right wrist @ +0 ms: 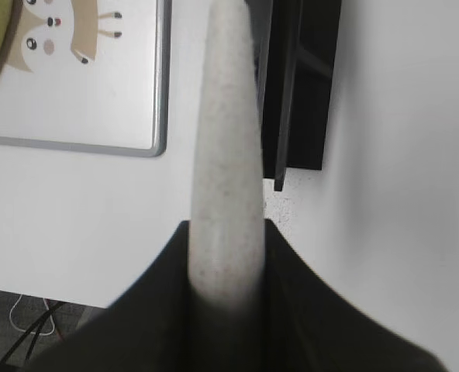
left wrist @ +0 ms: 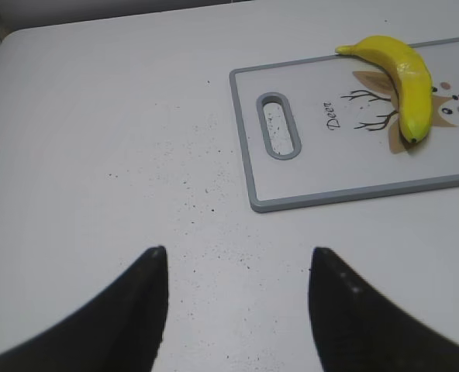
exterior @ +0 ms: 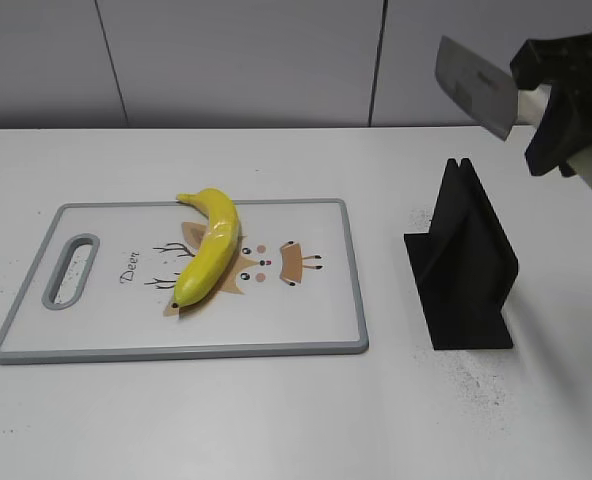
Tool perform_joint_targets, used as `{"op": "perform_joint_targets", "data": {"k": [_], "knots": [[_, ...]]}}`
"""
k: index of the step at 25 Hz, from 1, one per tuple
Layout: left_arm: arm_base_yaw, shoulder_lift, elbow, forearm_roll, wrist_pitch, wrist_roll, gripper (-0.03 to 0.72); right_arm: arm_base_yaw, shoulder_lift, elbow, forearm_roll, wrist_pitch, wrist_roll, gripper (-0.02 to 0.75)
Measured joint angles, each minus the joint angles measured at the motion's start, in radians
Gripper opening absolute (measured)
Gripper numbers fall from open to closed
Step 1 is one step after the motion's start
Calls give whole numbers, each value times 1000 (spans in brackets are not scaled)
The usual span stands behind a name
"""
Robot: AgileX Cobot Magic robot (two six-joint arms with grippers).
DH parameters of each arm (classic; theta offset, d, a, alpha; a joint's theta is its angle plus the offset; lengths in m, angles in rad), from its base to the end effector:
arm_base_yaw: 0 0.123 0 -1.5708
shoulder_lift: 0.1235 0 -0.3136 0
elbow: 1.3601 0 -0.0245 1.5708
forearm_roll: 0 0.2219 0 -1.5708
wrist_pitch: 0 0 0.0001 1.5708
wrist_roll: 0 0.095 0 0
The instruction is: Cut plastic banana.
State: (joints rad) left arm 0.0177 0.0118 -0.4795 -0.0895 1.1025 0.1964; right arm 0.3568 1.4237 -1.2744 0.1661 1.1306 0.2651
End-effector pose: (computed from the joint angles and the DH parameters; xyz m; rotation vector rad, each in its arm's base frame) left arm -0.0540 -0.0085 0.2538 0.1934 2.1060 0.0190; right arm 0.2299 0.1009 0.3600 -0.0696 2.8060 0.3836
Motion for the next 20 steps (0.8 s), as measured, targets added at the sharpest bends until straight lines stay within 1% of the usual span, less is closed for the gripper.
{"op": "perform_joint_targets", "data": {"k": [3, 5, 8, 9, 11, 15, 18, 20], "knots": [[0, 0, 0, 0, 1, 0, 552, 0, 0, -55, -31, 28, -17, 161], [0, 0, -1, 3, 2, 0, 552, 0, 0, -88, -42, 34, -63, 161], [0, 0, -12, 9, 3, 0, 552, 0, 3, -117, -34, 35, -239, 161], [0, 2, -18, 9, 4, 0, 552, 0, 9, -125, -23, 36, -330, 161], [0, 21, -32, 9, 5, 0, 552, 0, 26, -137, 2, 38, -445, 161], [0, 130, -59, 8, -12, 6, 551, 1, 87, -165, 41, 38, -658, 161], [0, 237, -67, -12, -91, 48, 551, 1, 139, -201, 64, 38, -800, 161], [-4, 309, -69, -55, -166, 97, 551, 6, 175, -230, 75, 38, -905, 161]]}}
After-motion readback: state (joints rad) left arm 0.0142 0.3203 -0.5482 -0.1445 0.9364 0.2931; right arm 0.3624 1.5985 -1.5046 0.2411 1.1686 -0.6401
